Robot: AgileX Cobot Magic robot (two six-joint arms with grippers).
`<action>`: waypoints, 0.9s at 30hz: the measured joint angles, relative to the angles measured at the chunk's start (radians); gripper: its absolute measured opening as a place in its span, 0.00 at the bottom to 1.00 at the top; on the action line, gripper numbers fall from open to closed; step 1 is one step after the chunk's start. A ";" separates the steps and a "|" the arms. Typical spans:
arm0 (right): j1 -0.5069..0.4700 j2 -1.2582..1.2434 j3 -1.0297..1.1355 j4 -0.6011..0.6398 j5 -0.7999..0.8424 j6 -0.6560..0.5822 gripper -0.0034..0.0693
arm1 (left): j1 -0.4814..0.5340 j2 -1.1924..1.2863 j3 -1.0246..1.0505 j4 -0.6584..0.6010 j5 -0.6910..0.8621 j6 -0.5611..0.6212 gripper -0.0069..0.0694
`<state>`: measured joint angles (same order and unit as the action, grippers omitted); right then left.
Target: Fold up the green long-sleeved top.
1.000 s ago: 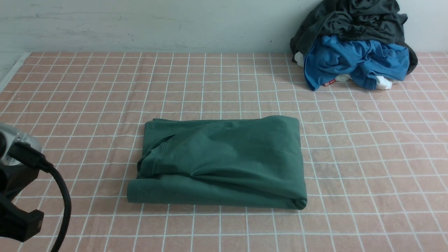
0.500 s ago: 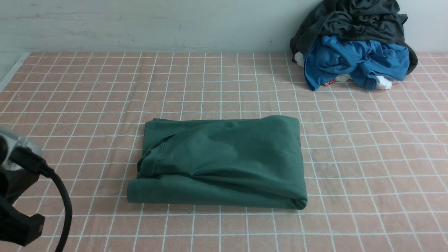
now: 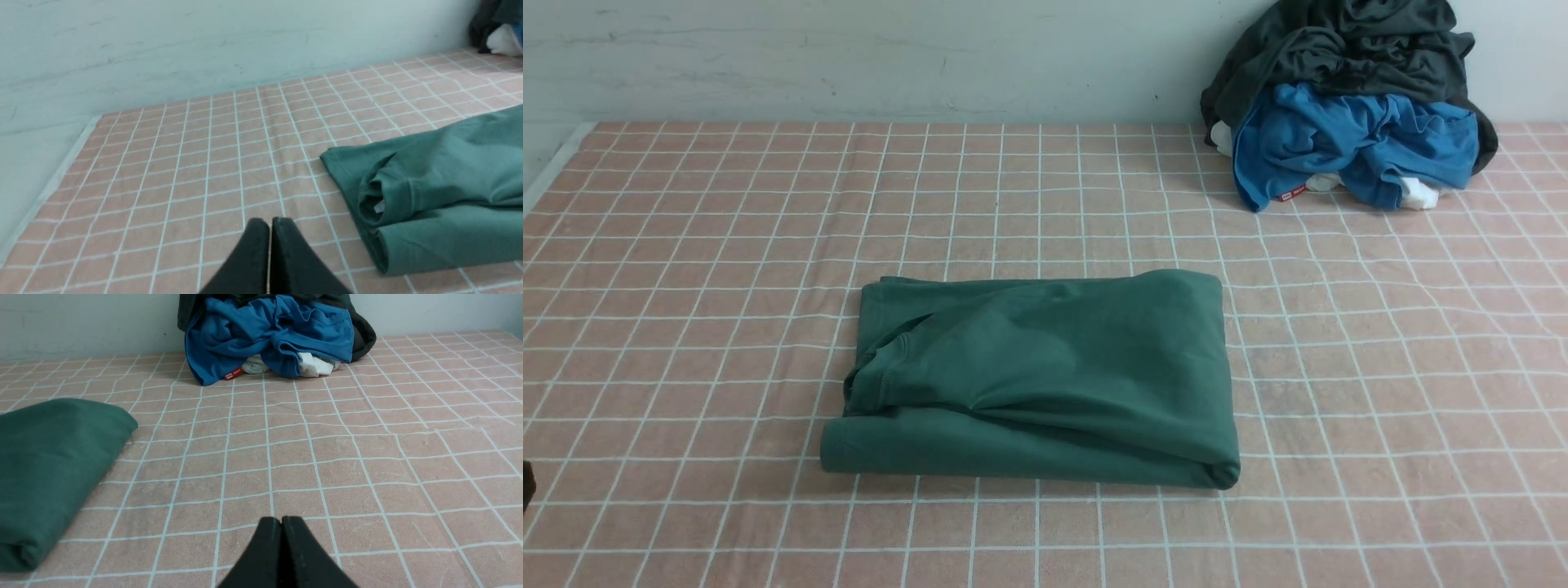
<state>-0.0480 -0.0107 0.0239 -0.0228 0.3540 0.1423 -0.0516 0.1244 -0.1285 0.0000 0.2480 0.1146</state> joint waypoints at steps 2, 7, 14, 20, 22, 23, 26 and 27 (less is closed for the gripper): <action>0.000 0.000 0.000 0.000 0.000 0.000 0.03 | 0.018 -0.042 0.059 0.000 -0.001 -0.016 0.09; 0.000 0.000 0.000 0.000 0.000 0.000 0.03 | 0.023 -0.127 0.153 0.006 0.002 -0.031 0.09; 0.000 0.000 0.000 0.000 0.001 0.000 0.03 | 0.023 -0.135 0.157 0.000 0.096 -0.034 0.09; 0.000 0.000 0.000 0.000 0.001 0.000 0.03 | 0.023 -0.135 0.157 0.000 0.098 -0.034 0.09; 0.000 0.000 0.000 0.000 0.001 0.000 0.03 | 0.023 -0.135 0.157 0.000 0.098 -0.034 0.09; 0.000 0.000 0.000 0.000 0.001 0.000 0.03 | 0.023 -0.135 0.156 0.000 0.098 -0.034 0.09; 0.000 0.000 0.000 0.000 0.001 0.000 0.03 | 0.023 -0.135 0.156 0.000 0.098 -0.034 0.09; 0.000 0.000 0.000 0.000 0.001 0.000 0.03 | 0.023 -0.135 0.156 0.000 0.098 -0.034 0.09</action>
<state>-0.0480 -0.0107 0.0239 -0.0228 0.3552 0.1423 -0.0287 -0.0106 0.0277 0.0000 0.3458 0.0804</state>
